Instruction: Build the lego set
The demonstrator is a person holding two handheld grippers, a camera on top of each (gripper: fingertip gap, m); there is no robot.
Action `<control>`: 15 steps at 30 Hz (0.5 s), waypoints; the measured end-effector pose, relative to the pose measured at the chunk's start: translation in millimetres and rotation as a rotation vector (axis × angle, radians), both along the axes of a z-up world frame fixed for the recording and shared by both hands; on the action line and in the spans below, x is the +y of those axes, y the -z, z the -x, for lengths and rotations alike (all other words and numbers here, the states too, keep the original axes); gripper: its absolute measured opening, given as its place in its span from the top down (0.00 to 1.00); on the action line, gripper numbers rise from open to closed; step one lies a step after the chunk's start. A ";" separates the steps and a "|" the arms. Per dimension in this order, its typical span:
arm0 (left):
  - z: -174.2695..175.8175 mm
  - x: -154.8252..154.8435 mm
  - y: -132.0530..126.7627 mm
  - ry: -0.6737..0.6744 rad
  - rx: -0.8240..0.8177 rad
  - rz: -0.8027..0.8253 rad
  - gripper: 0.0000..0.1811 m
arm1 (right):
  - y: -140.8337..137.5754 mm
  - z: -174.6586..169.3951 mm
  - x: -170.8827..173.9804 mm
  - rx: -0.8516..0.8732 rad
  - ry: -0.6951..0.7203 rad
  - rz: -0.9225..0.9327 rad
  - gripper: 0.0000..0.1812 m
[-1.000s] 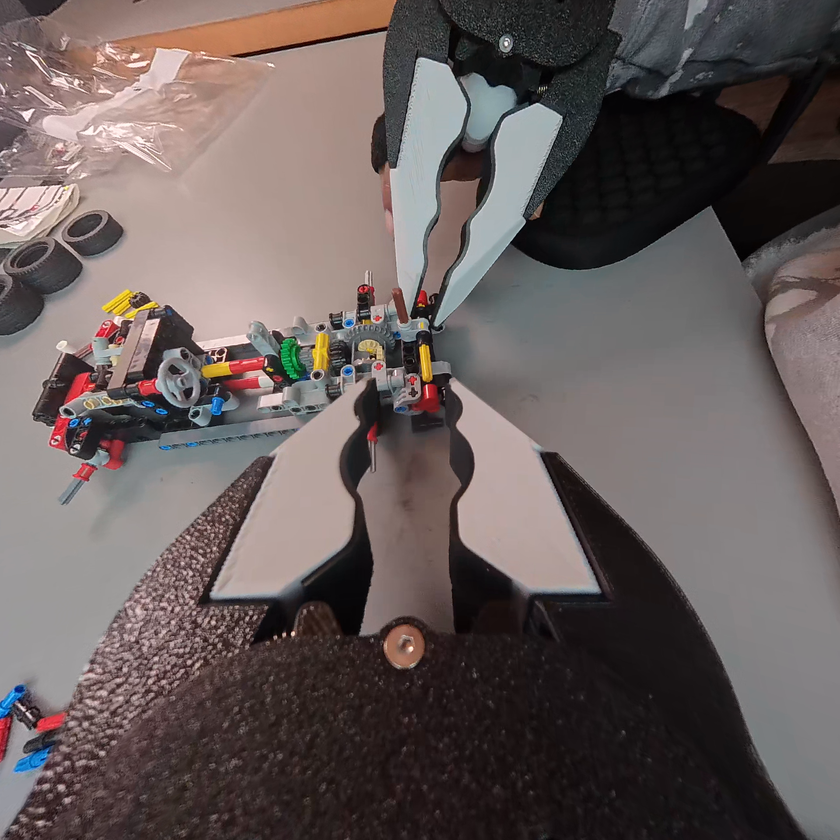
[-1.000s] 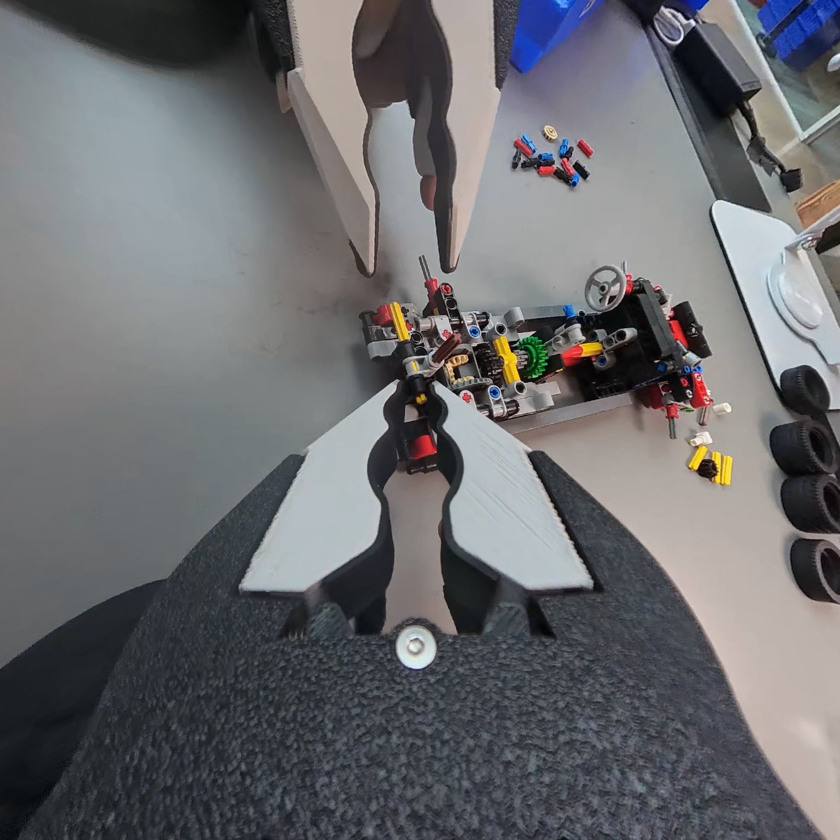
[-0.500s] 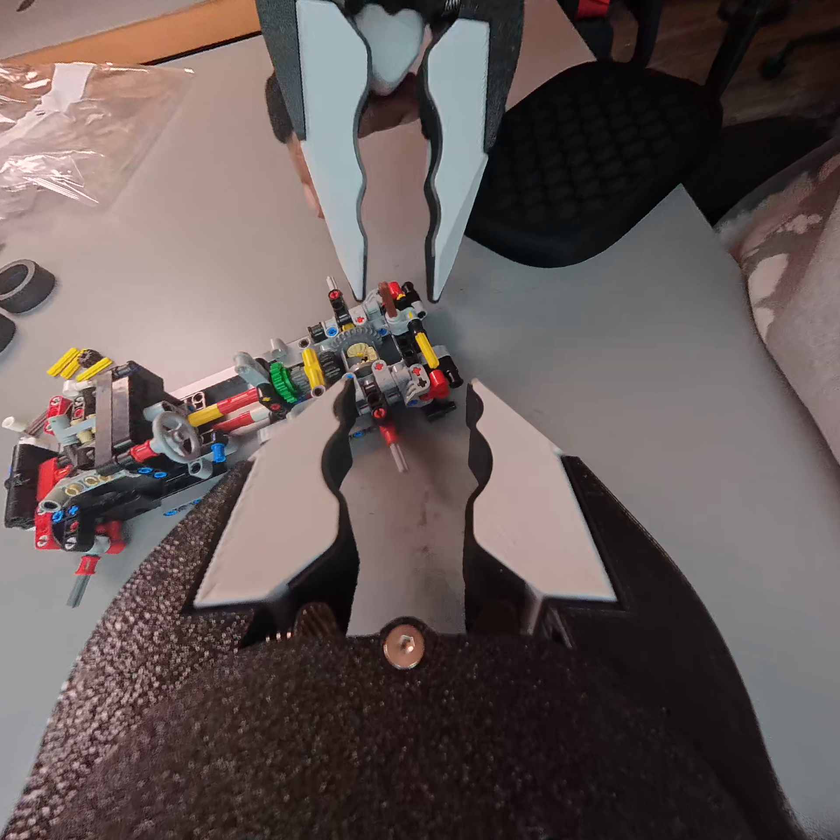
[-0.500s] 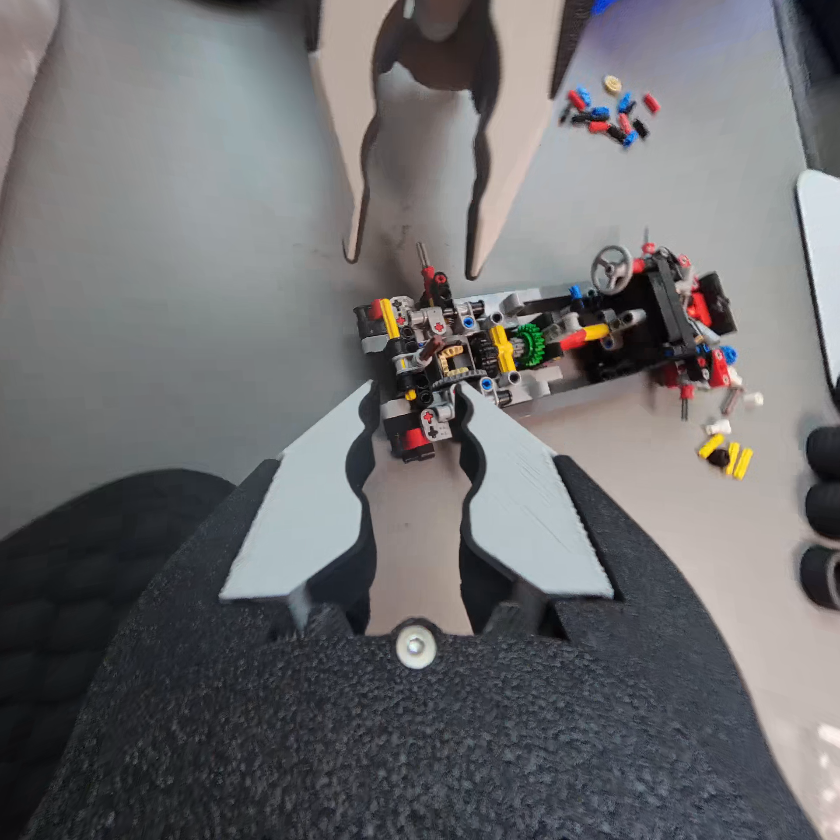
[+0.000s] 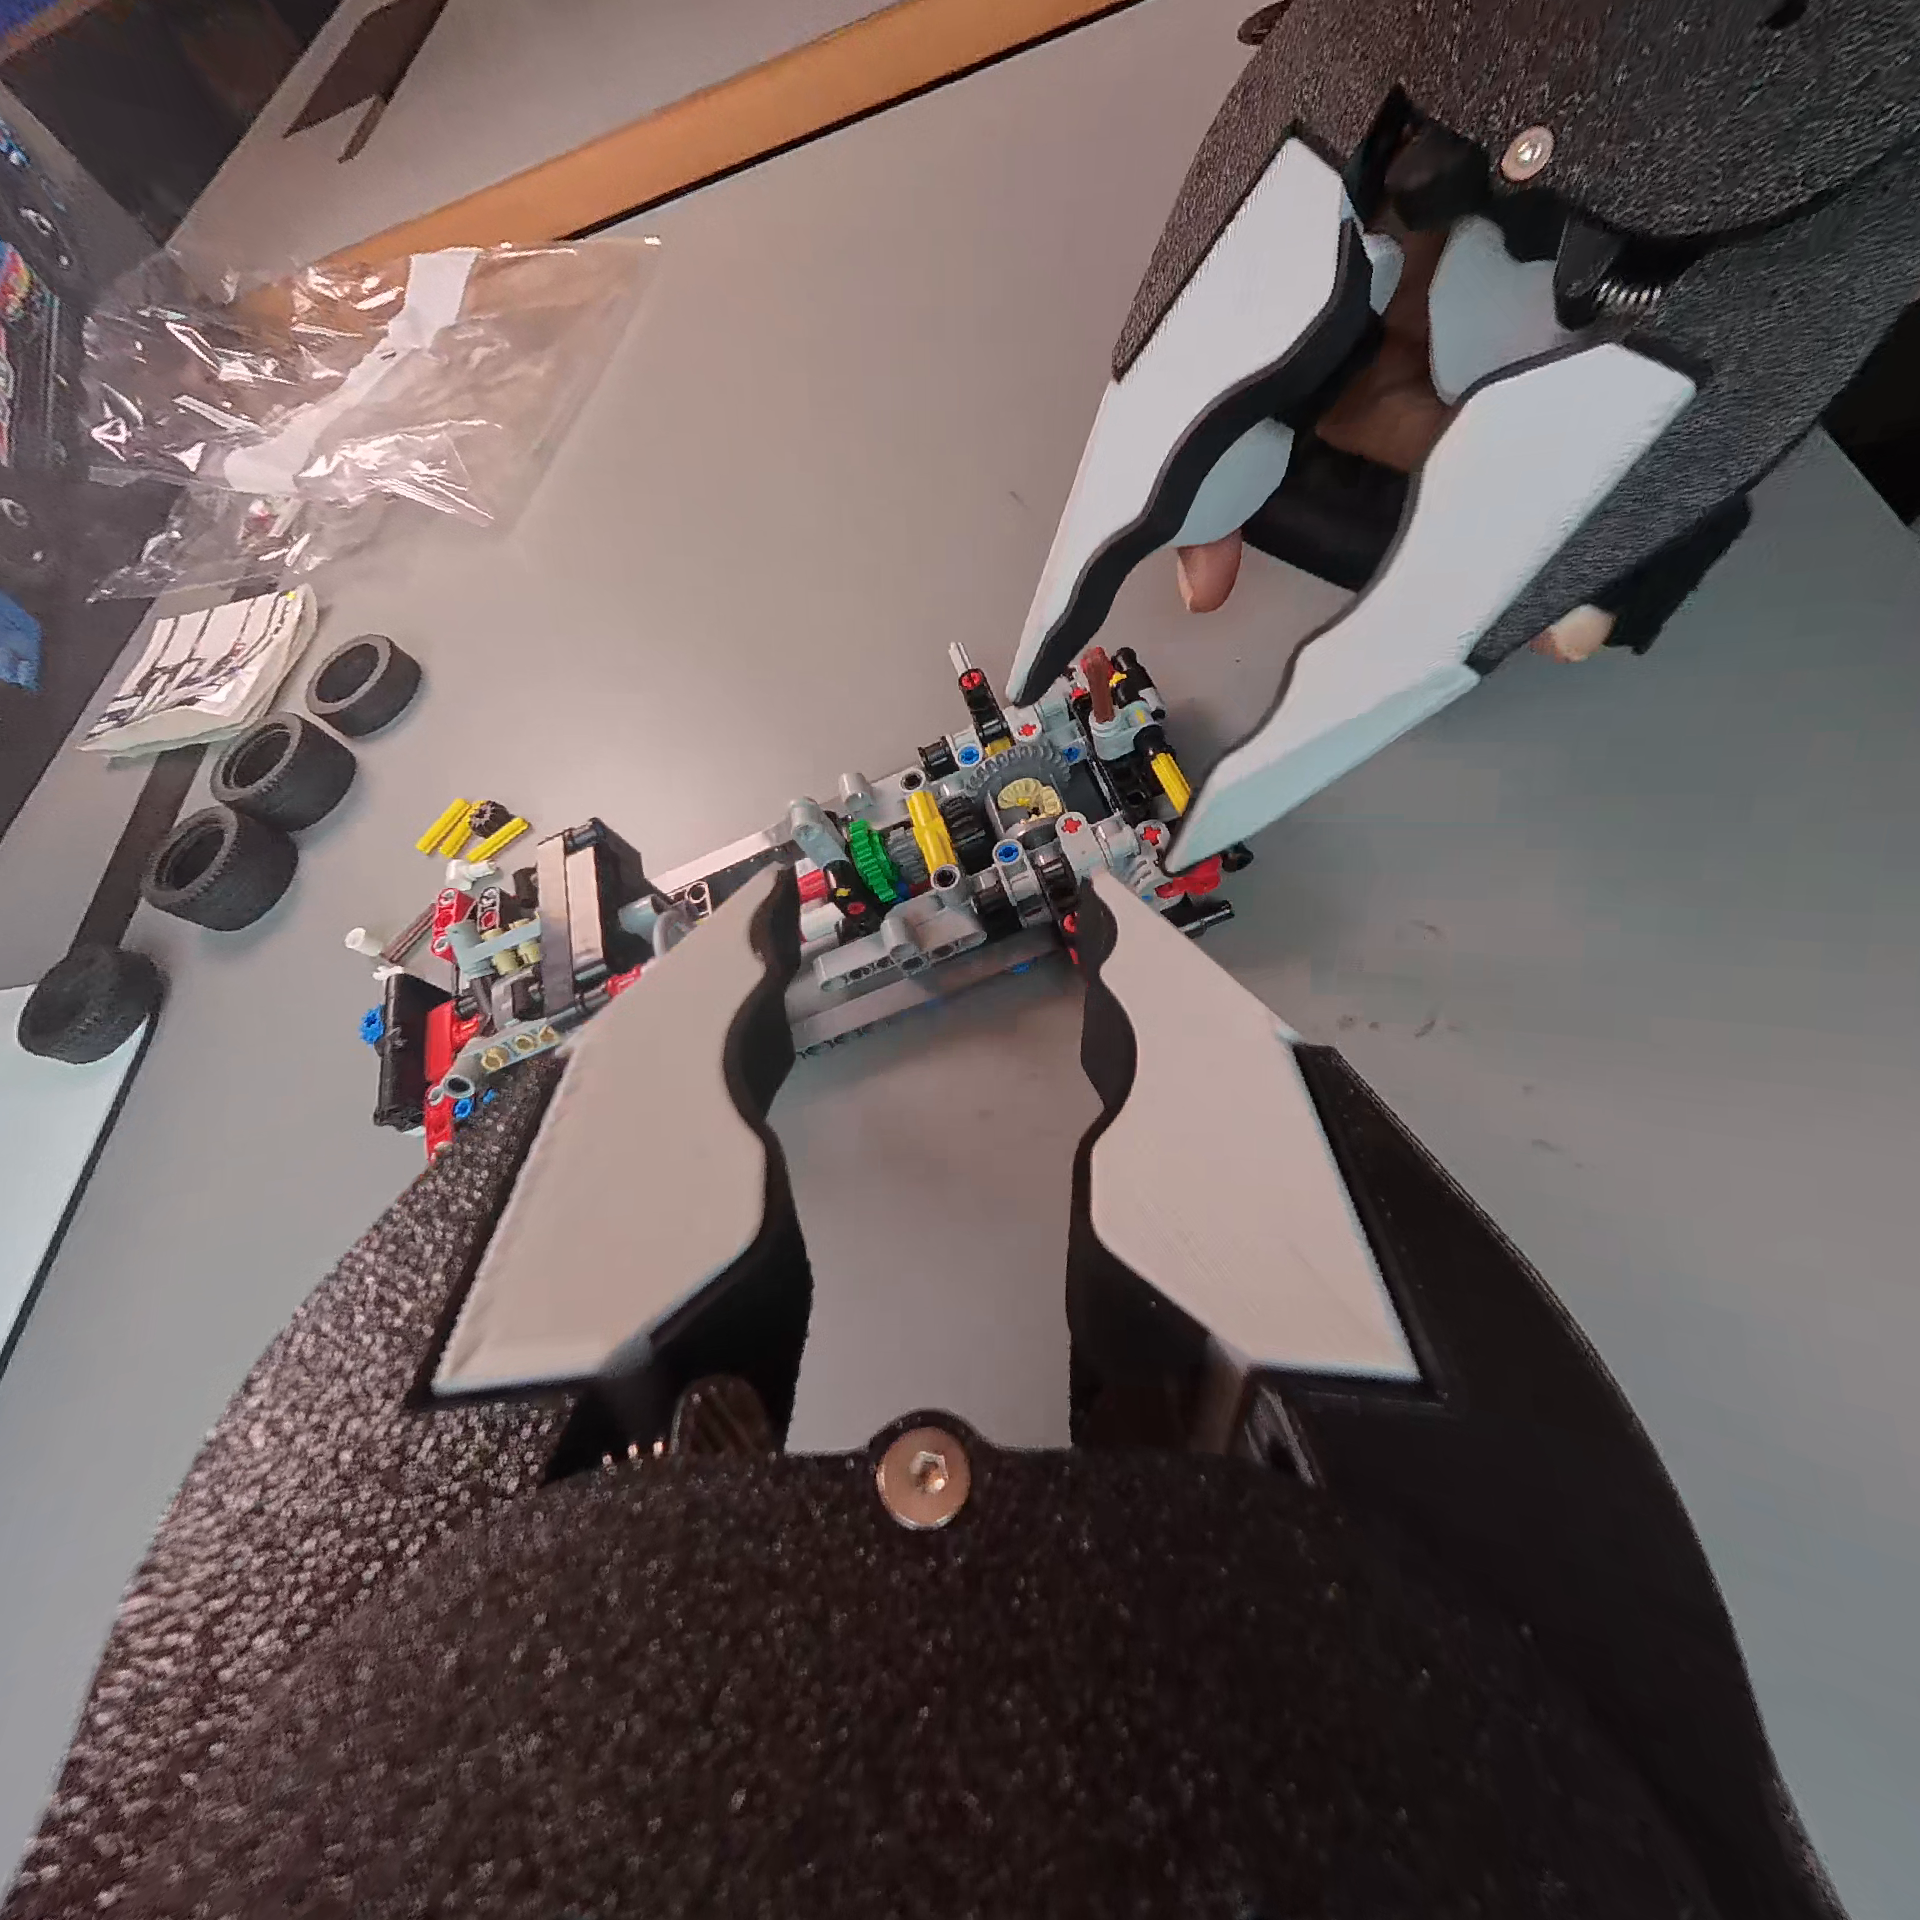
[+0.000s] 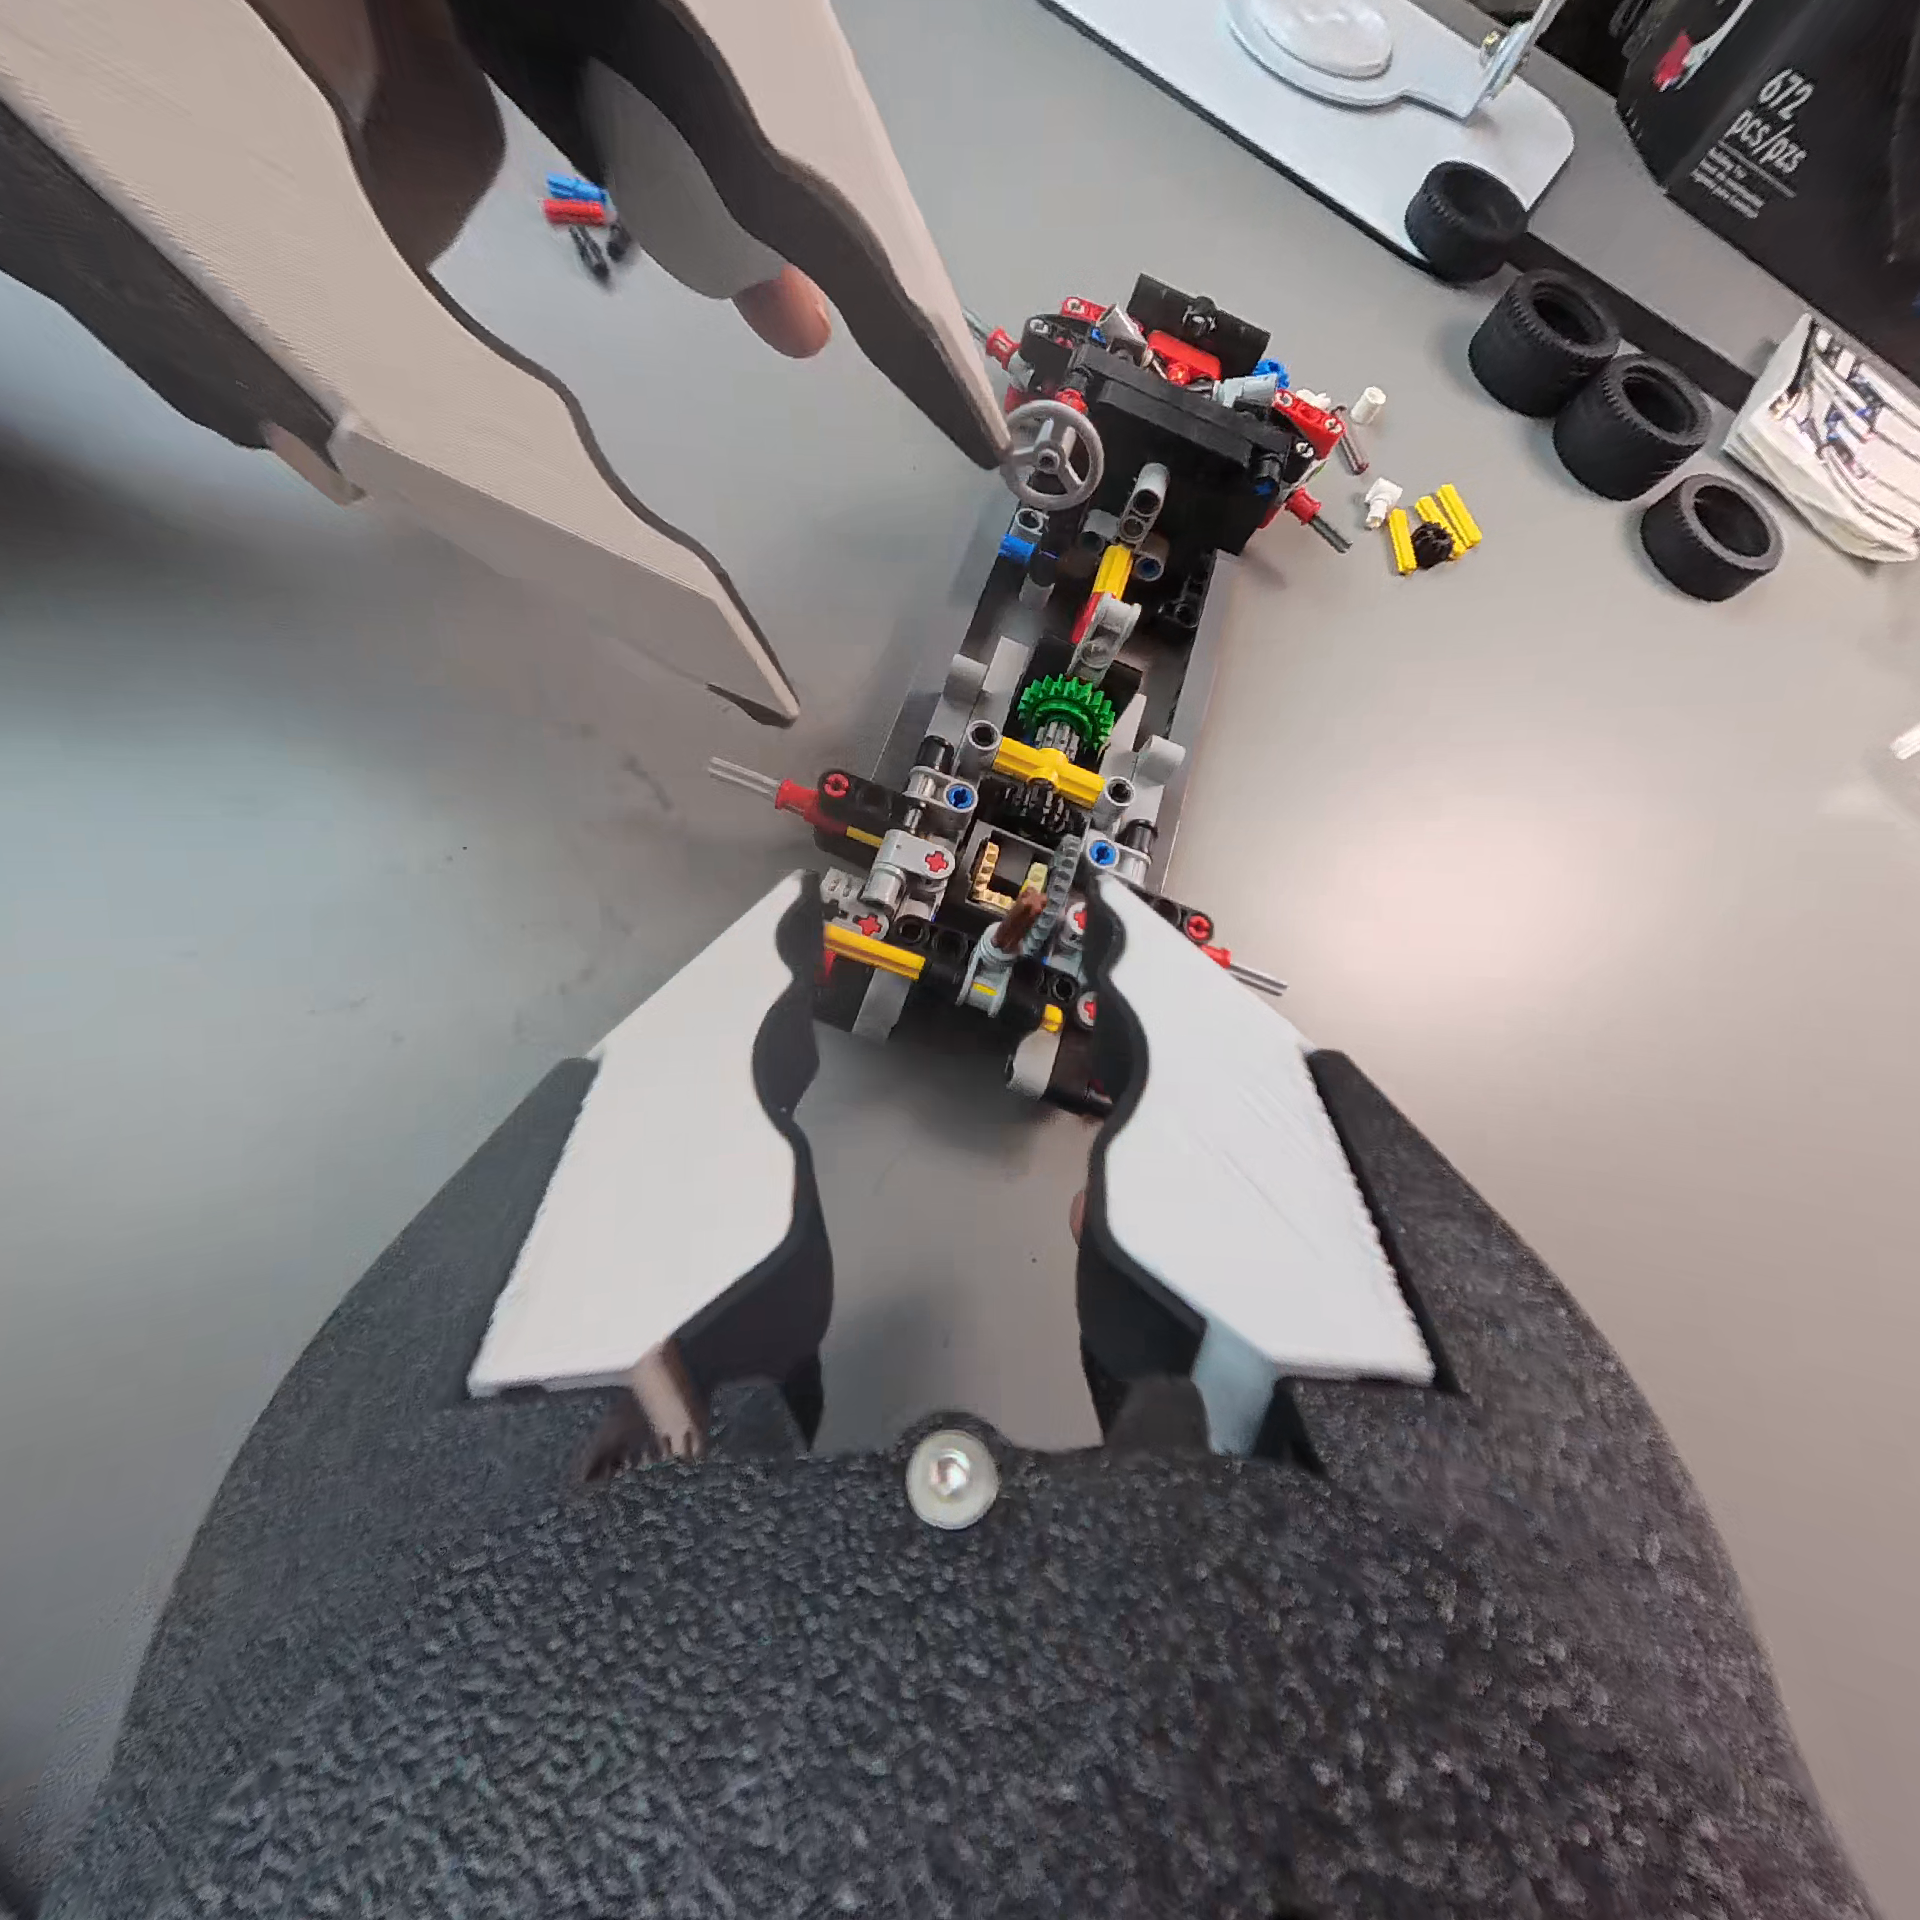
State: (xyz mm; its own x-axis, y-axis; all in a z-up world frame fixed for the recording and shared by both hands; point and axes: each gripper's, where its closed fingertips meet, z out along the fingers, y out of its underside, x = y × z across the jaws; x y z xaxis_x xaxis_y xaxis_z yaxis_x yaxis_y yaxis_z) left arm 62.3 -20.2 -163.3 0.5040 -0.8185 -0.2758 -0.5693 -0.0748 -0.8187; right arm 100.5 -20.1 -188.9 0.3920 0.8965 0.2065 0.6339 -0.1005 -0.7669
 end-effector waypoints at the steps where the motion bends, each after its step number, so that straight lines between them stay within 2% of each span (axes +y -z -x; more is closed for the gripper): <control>1: 3.0 -3.4 -0.9 -0.005 0.007 -0.013 0.72 | -0.1 1.6 0.2 -0.001 -0.015 -0.009 0.84; 3: 10.6 -9.5 -1.7 -0.024 0.022 -0.032 0.72 | -2.0 2.0 3.8 -0.012 -0.064 -0.034 0.98; 5: 17.6 -15.7 -1.8 -0.042 0.015 -0.027 0.72 | -2.1 4.8 -1.1 -0.016 -0.180 -0.002 0.99; 9: 27.5 -25.8 -5.2 -0.061 0.000 -0.024 0.71 | -3.6 8.8 -18.2 -0.011 -0.515 0.036 1.00; 12: 30.5 -31.0 -12.9 -0.059 -0.007 -0.043 0.69 | -6.4 4.7 -38.5 -0.067 -0.842 -0.033 0.99; 15: 36.9 -29.7 -13.8 -0.067 0.018 -0.015 0.64 | -8.6 -0.7 -63.0 -0.117 -1.081 -0.016 1.00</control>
State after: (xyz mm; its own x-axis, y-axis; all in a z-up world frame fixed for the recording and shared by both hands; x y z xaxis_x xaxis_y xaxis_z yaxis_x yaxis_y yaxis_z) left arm 25.4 -49.9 -149.5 0.5526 -0.7787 -0.2970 -0.5781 -0.1014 -0.8097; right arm 101.2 -83.1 -180.3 -0.6259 0.7521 0.2062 0.4497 0.5641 -0.6925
